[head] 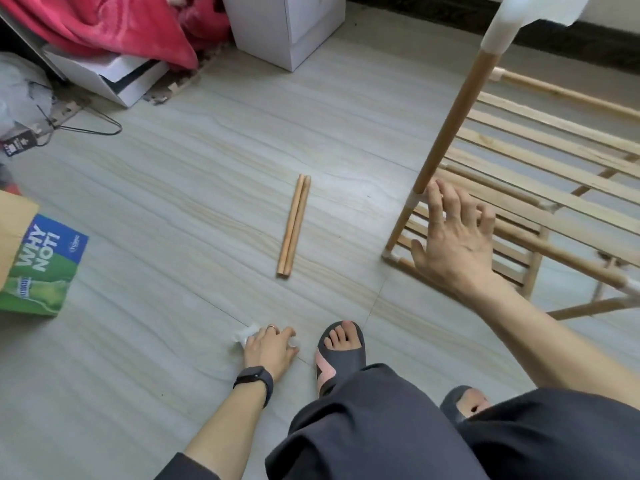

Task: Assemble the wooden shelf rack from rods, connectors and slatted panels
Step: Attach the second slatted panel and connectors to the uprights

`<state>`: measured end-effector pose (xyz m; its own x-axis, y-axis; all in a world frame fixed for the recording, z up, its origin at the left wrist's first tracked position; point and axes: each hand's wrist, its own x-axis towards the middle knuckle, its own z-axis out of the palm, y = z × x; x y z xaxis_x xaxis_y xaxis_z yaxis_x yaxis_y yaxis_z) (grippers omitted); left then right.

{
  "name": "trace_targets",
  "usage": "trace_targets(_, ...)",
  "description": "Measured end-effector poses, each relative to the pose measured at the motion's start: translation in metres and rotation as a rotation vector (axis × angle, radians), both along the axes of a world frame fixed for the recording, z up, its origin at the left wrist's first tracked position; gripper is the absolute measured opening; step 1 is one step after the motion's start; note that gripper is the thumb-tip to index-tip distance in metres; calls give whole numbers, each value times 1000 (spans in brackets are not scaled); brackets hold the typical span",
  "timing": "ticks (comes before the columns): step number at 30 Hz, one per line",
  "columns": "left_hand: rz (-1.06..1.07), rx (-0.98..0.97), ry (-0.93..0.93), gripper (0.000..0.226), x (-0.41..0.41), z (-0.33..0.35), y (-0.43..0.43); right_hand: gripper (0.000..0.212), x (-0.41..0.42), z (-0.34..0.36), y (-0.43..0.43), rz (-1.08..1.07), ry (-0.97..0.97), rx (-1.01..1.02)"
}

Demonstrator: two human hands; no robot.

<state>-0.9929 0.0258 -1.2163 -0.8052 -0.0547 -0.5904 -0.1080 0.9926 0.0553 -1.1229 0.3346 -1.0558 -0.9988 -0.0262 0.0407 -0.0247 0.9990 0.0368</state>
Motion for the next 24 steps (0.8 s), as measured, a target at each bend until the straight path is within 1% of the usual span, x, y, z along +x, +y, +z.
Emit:
trace_targets(2,20,42,12,35,-11,7,3,106,-1,1,2,0,-2,-3)
trace_targets(4,96,152,29,37,-25,22,8,107,0,2,3,14,3,-24)
trace_targets(6,213,360,64,38,-42,44,16,107,-1,5,5,27,-16,-53)
trace_targets(8,339,638,103,34,-62,74,28,106,-4,14,7,37,-89,-115)
trace_targets(11,421,1016,88,28,-92,132,52,92,-2,39,12,43,-166,-287)
trace_targets(13,396,1180,77,29,-108,171,69,77,3,62,19,61,-165,-445)
trace_targets(15,359,1309,65,31,-123,208,88,62,12,90,28,46,-192,-686)
trace_targets(18,287,1445,15,39,-137,257,116,49,27,131,39,8,-261,-1040)
trace_targets(20,192,1495,-49,41,-143,287,137,42,35,156,50,10,-224,-1167)
trace_targets(22,68,1492,-76,37,-145,317,160,39,45,179,62,9,-156,-1267)
trace_targets(24,-71,1426,-5,35,-148,345,187,34,54,197,77,-19,-77,-1379)
